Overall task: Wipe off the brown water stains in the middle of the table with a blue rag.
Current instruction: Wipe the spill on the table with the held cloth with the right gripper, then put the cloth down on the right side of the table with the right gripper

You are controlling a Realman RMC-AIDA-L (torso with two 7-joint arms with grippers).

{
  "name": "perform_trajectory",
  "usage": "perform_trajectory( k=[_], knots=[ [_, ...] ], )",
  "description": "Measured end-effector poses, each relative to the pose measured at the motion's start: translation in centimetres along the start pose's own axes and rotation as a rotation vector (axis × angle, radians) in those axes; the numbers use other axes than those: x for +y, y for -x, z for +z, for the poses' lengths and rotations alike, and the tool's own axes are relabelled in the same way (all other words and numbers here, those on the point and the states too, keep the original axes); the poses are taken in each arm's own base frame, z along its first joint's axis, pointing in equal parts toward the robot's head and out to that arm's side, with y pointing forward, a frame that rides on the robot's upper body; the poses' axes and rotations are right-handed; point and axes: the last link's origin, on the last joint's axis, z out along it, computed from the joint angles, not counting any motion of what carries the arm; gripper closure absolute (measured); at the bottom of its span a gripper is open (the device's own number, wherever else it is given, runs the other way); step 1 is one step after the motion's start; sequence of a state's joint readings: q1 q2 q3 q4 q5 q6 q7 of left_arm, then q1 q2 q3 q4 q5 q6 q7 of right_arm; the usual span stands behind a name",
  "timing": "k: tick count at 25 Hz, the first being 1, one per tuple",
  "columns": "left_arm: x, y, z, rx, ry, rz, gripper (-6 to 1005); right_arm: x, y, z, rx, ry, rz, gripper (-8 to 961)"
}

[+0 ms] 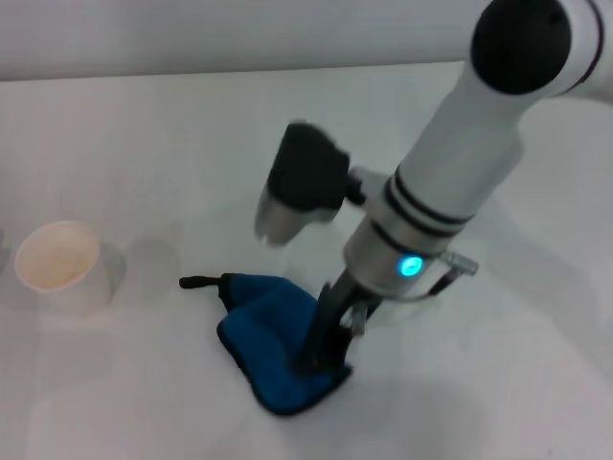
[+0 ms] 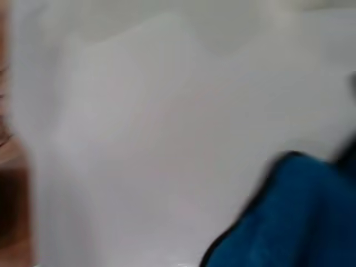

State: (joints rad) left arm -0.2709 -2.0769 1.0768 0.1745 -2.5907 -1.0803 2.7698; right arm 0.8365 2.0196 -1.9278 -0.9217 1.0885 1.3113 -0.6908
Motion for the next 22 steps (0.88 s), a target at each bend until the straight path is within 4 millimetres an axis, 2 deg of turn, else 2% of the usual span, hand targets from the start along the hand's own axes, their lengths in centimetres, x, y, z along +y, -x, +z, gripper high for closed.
perform_trajectory(
  k=[6, 11, 17, 22],
  knots=[
    [-0.1, 0.1, 0.0, -0.011, -0.004, 0.003, 123, -4.4, -1.6, -2.5, -0.064, -0.155, 0.136, 930],
    [-0.1, 0.1, 0.1, -0.013, -0.005, 0.004, 122, -8.1, -3.8, -4.8, -0.091, -0.309, 0.256, 930],
    [-0.1, 0.1, 0.1, -0.012, -0.004, 0.006, 122, -11.7, -8.4, -7.2, -0.143, -0.450, 0.446, 930],
    [-0.2, 0.0, 0.2, -0.008, -0.005, 0.009, 123, -13.3, -12.6, -9.1, -0.181, -0.526, 0.591, 929]
  ],
)
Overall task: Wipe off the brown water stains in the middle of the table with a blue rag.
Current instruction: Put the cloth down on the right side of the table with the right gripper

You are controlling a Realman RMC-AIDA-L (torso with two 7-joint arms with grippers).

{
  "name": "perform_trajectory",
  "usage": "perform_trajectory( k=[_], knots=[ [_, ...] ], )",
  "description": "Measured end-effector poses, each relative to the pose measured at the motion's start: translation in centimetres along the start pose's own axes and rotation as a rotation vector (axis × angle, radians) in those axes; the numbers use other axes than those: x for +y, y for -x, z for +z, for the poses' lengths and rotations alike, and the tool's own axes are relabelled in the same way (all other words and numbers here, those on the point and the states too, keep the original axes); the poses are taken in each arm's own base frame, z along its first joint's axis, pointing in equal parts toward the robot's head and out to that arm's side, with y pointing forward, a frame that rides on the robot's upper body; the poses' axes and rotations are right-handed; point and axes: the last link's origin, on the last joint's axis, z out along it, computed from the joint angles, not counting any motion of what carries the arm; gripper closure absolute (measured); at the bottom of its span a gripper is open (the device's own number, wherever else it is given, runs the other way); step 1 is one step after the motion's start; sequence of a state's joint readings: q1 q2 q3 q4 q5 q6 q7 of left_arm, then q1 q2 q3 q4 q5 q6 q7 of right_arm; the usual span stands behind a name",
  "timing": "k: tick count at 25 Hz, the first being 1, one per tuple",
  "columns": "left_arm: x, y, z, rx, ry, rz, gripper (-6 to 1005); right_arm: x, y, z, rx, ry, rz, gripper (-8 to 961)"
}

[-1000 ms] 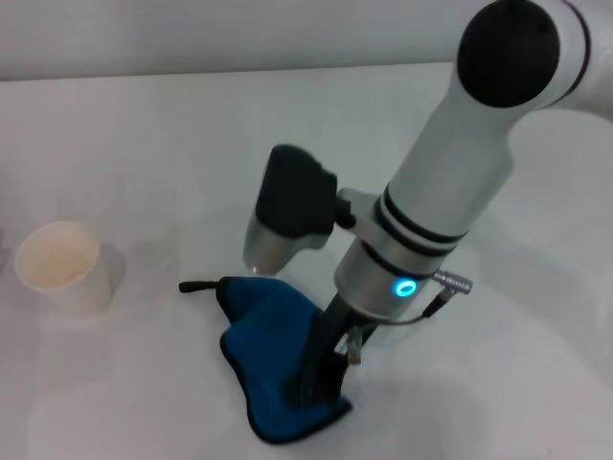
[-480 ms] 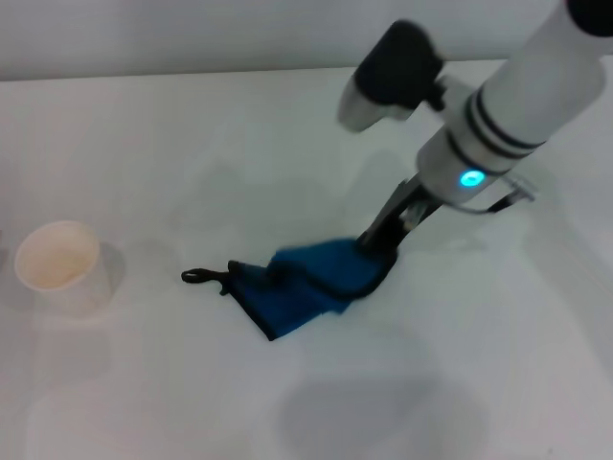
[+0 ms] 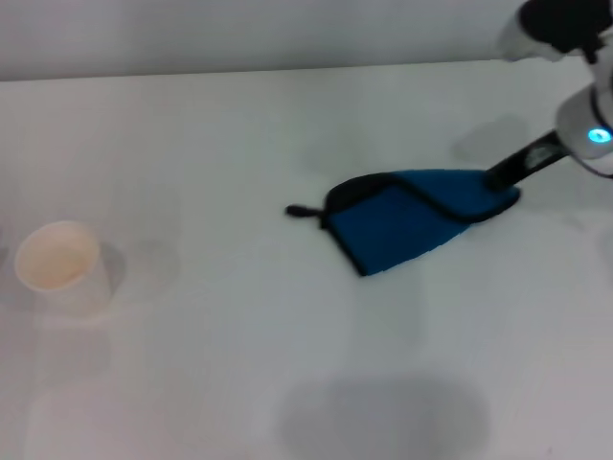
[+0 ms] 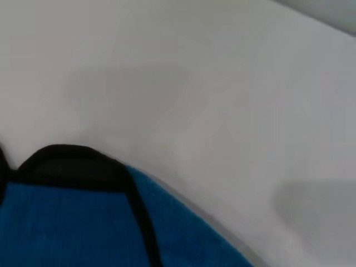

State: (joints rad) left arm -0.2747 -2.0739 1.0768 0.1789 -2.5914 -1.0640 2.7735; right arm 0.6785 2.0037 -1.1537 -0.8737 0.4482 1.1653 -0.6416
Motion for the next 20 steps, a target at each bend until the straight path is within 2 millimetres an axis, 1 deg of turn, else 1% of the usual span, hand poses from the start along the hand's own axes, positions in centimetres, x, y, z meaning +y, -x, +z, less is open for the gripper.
perform_trajectory(
  k=[2, 7, 9, 11, 13, 15, 20],
  knots=[
    [0.0, -0.1, 0.1, 0.002, 0.000, 0.002, 122, -1.4, -1.1, -0.3, -0.005, -0.023, 0.054, 929],
    [-0.1, -0.3, 0.2, 0.007, 0.002, 0.006, 122, -3.8, -3.6, -1.1, -0.016, -0.068, 0.138, 929],
    [0.0, -0.3, 0.3, 0.009, 0.004, 0.006, 122, -4.3, -4.2, -1.3, -0.026, -0.073, 0.162, 929],
    [0.0, -0.4, 0.5, 0.011, 0.005, 0.006, 122, -4.2, -4.4, -1.4, -0.030, -0.064, 0.160, 929],
    [0.1, -0.5, 0.5, 0.012, 0.007, 0.007, 122, -3.2, -4.1, -1.3, -0.035, -0.028, 0.138, 929],
    [0.1, -0.5, 0.6, 0.013, 0.008, 0.007, 122, -1.8, -3.5, -1.1, -0.049, 0.038, 0.104, 929],
    [0.3, -0.5, 0.9, 0.006, 0.014, 0.008, 122, 2.7, -1.4, -0.5, -0.096, 0.208, -0.009, 929]
  ],
)
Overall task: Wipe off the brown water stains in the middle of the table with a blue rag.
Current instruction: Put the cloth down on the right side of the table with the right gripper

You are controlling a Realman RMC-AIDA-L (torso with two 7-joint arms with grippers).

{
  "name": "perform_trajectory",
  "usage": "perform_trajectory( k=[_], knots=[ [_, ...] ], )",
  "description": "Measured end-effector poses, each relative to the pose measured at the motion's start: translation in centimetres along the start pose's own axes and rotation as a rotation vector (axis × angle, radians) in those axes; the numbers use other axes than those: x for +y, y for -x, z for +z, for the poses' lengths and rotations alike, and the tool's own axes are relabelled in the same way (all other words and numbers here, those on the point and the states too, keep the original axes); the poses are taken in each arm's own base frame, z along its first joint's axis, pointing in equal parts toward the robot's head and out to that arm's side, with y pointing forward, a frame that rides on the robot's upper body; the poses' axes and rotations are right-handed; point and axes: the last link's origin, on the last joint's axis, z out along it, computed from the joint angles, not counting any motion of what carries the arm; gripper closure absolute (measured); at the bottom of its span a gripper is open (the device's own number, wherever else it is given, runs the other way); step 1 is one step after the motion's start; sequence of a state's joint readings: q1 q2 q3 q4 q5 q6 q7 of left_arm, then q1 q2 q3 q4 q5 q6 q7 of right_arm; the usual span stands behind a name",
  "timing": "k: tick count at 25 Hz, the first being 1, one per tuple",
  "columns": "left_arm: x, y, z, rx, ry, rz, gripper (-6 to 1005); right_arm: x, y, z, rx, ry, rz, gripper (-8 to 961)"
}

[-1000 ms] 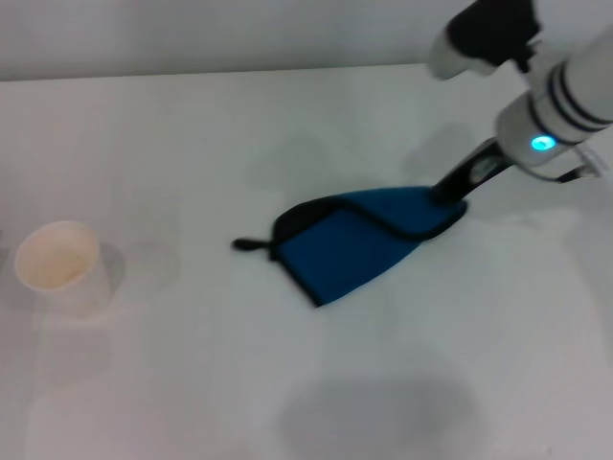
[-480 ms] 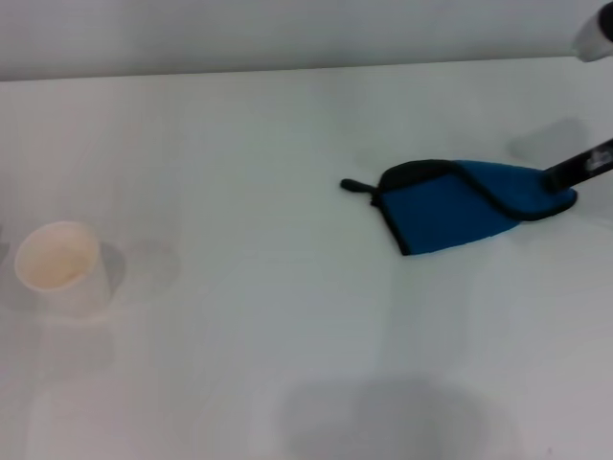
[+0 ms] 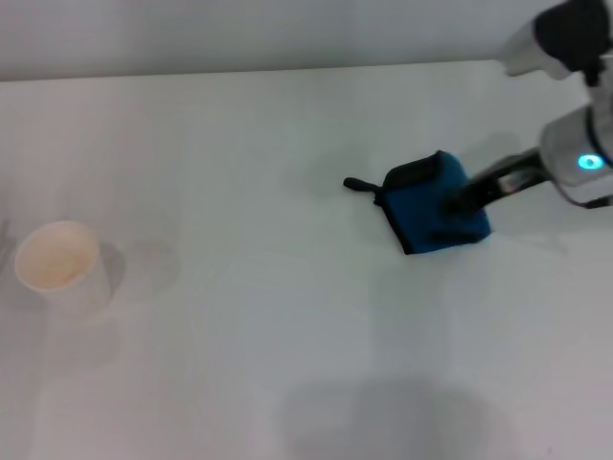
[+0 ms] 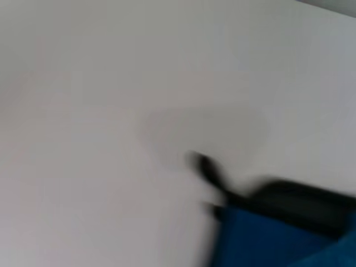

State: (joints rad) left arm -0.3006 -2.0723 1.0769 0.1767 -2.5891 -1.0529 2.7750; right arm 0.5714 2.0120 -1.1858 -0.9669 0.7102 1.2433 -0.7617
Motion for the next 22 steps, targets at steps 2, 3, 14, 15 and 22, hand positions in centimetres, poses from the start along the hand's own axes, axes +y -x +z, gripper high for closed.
perform_trajectory(
  k=[2, 3, 14, 15, 22],
  knots=[
    [0.0, 0.1, -0.1, -0.003, -0.001, -0.001, 122, 1.8, 1.0, 0.6, -0.013, 0.061, -0.047, 928],
    [-0.1, 0.1, -0.1, -0.004, -0.003, -0.001, 122, 2.7, 1.4, 1.0, -0.014, 0.089, -0.072, 928],
    [-0.2, 0.4, -0.5, -0.011, -0.012, -0.004, 123, 4.9, 3.1, 3.1, 0.004, 0.107, -0.143, 928],
    [-0.2, 0.4, -0.5, -0.012, -0.013, -0.005, 123, 4.4, 3.0, 2.9, -0.003, 0.098, -0.126, 928],
    [-0.3, 0.4, -0.6, -0.013, -0.014, -0.005, 123, 1.6, 1.9, 1.5, -0.057, 0.058, -0.024, 928]
  ],
)
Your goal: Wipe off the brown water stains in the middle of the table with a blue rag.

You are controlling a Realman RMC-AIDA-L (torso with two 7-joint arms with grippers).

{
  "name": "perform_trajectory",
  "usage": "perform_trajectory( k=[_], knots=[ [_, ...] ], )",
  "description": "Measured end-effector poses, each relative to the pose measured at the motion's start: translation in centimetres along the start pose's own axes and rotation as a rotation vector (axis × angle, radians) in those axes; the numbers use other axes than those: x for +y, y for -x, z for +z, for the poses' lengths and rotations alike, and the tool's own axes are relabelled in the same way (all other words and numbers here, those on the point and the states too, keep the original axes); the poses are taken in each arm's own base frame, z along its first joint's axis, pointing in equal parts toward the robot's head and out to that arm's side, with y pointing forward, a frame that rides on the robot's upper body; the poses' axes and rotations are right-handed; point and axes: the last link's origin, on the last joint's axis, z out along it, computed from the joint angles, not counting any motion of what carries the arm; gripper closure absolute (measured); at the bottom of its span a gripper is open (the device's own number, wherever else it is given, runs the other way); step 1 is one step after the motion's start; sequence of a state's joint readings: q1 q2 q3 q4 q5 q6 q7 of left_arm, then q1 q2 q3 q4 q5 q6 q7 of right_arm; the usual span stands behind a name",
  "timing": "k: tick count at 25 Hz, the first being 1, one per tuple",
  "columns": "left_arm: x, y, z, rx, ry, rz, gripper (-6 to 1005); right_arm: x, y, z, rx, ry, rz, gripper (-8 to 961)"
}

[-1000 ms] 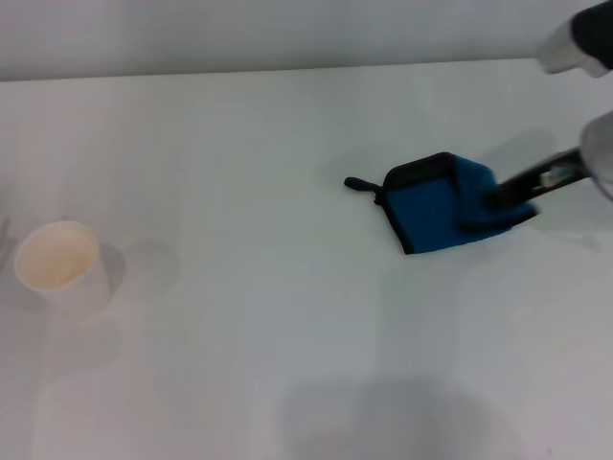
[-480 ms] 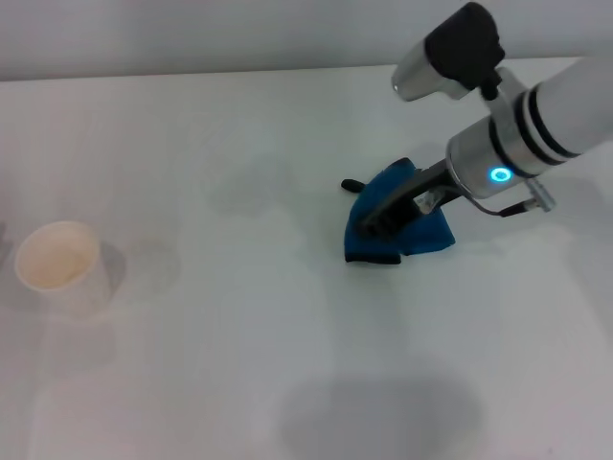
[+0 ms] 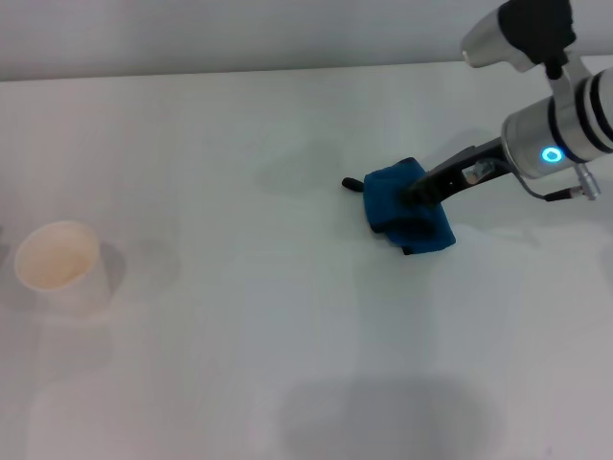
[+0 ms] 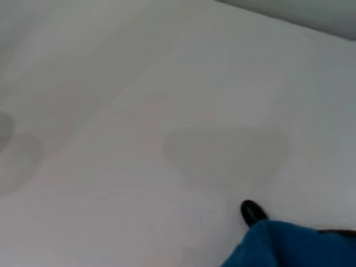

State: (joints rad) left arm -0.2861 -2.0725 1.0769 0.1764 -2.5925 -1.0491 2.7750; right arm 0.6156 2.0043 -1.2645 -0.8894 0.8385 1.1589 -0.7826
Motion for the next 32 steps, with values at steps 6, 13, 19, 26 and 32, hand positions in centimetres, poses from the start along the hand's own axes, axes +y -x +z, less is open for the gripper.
perform_trajectory(
  k=[6, 13, 19, 26, 32],
  knots=[
    [0.1, -0.2, 0.2, 0.004, 0.005, 0.001, 123, -0.3, -0.7, 0.0, 0.002, 0.005, 0.011, 927],
    [0.1, -0.1, 0.1, 0.003, 0.004, 0.001, 123, -0.2, -1.1, -0.1, 0.000, 0.017, 0.010, 927],
    [-0.1, 0.2, 0.1, -0.016, -0.005, 0.001, 123, 0.1, -1.0, -0.9, -0.029, 0.083, 0.021, 649],
    [0.0, 0.1, 0.2, -0.017, -0.004, 0.001, 122, -0.9, -0.8, -2.9, -0.117, 0.063, 0.047, 550],
    [-0.1, 0.1, 0.1, -0.015, -0.006, 0.003, 122, -2.9, -1.6, -6.3, -0.204, 0.015, 0.106, 550]
  ],
)
